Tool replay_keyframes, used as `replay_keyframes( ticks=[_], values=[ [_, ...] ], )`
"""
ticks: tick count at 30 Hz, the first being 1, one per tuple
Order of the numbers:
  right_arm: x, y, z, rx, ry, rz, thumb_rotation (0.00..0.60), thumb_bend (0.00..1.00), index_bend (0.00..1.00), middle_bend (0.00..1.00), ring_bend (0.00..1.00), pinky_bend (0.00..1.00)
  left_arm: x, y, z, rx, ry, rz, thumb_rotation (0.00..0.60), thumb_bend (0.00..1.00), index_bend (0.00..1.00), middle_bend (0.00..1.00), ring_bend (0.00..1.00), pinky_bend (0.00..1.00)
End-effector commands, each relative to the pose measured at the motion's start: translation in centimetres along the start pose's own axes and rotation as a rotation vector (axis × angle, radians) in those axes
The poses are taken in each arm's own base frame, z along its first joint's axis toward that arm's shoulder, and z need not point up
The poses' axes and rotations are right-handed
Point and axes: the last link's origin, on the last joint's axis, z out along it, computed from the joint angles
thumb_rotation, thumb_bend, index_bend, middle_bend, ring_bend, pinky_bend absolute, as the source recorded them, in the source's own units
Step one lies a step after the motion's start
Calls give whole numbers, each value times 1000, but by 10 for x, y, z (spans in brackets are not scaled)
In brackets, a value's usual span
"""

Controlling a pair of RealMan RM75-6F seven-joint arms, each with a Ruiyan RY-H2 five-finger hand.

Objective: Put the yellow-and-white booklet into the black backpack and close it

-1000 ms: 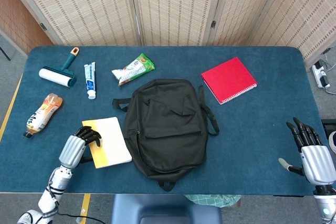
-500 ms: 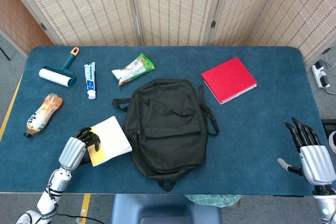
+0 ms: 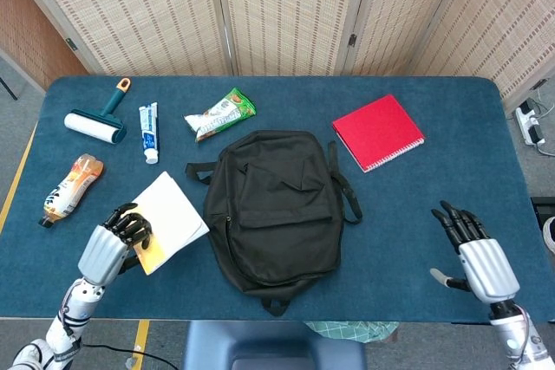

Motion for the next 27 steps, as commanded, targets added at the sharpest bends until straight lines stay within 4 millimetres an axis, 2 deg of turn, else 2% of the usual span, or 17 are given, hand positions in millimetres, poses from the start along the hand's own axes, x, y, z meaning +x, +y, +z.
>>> replay_keyframes(
  ticks=[1, 10, 16, 21, 27],
  values=[
    [-14, -22, 15, 89, -68, 6, 600, 142, 83, 64, 97, 84, 7, 3, 6, -34, 34, 9, 600, 468, 748, 592, 458, 307],
    [-55, -89, 64, 310, -229, 40, 600, 141, 128, 81, 109, 84, 14, 17, 18, -108, 69, 2, 600, 466, 747, 592, 459, 306],
    [-79, -124, 90, 392, -289, 40, 600, 143, 130, 83, 115, 84, 15, 19, 22, -122, 70, 6, 600, 464, 747, 592, 458, 307],
    [-91, -137, 108, 405, -311, 30, 600, 157, 130, 83, 117, 84, 18, 17, 22, -120, 73, 8, 600, 464, 747, 592, 458, 307],
    [-88, -136, 119, 390, -306, 8, 600, 169, 130, 83, 117, 84, 19, 16, 21, -111, 72, 9, 600, 465, 747, 592, 457, 306]
  ],
)
